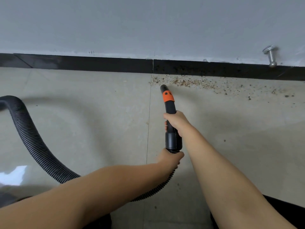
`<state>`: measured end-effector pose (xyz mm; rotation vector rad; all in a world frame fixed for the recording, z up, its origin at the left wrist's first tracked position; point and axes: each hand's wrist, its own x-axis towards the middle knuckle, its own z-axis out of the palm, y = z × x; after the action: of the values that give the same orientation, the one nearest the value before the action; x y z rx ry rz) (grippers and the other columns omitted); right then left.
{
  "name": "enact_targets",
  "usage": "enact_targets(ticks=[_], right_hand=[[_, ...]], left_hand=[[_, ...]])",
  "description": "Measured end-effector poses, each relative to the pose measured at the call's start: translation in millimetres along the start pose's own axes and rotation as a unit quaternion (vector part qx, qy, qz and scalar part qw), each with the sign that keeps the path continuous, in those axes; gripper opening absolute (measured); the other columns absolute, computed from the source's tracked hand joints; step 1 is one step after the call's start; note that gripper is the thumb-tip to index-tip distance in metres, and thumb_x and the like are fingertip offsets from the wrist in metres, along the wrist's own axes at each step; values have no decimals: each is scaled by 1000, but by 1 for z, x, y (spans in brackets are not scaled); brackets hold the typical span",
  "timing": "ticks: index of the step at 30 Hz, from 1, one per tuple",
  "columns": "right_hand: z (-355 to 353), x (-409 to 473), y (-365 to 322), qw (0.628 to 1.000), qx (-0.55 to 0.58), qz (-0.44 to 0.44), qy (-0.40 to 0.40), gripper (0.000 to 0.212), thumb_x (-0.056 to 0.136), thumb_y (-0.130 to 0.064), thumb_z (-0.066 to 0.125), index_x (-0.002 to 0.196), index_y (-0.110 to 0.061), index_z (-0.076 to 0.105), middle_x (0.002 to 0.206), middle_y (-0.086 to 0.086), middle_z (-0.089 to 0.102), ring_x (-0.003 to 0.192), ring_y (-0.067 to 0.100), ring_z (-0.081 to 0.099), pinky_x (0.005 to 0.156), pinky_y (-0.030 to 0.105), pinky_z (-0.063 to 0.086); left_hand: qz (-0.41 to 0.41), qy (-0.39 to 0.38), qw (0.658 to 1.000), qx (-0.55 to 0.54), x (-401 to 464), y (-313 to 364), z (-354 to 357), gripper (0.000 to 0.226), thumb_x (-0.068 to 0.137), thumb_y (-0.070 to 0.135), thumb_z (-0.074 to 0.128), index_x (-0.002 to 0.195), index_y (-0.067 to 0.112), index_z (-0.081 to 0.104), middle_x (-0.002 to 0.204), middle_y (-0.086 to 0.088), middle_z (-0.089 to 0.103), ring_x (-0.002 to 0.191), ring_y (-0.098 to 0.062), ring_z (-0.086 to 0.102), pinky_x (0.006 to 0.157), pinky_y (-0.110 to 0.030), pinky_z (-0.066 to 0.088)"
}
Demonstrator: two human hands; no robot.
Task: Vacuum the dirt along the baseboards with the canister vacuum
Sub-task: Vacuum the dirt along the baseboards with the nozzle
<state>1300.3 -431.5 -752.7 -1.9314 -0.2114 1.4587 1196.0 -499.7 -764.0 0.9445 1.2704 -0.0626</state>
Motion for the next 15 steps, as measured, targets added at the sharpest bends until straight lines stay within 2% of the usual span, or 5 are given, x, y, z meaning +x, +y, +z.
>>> enact_targets(ticks=[8, 15], right_hand=[[38, 13, -18, 998, -16, -21, -50, 11, 83, -6, 54, 92, -9, 48, 64, 6, 53, 46, 18, 50, 49, 25, 47], [5, 14, -7, 1000, 15, -5, -15, 10, 85, -6, 53, 92, -9, 48, 65, 6, 52, 47, 18, 50, 49, 26, 46]], left_hand=[[10, 90, 996, -3, 11, 3, -27, 14, 82, 22, 62, 91, 14, 56, 67, -3, 58, 56, -15, 52, 57, -23, 45], [1, 56, 997, 47, 17, 3, -6, 19, 80, 21, 61, 97, 15, 56, 68, -2, 59, 54, -14, 52, 59, -24, 46]])
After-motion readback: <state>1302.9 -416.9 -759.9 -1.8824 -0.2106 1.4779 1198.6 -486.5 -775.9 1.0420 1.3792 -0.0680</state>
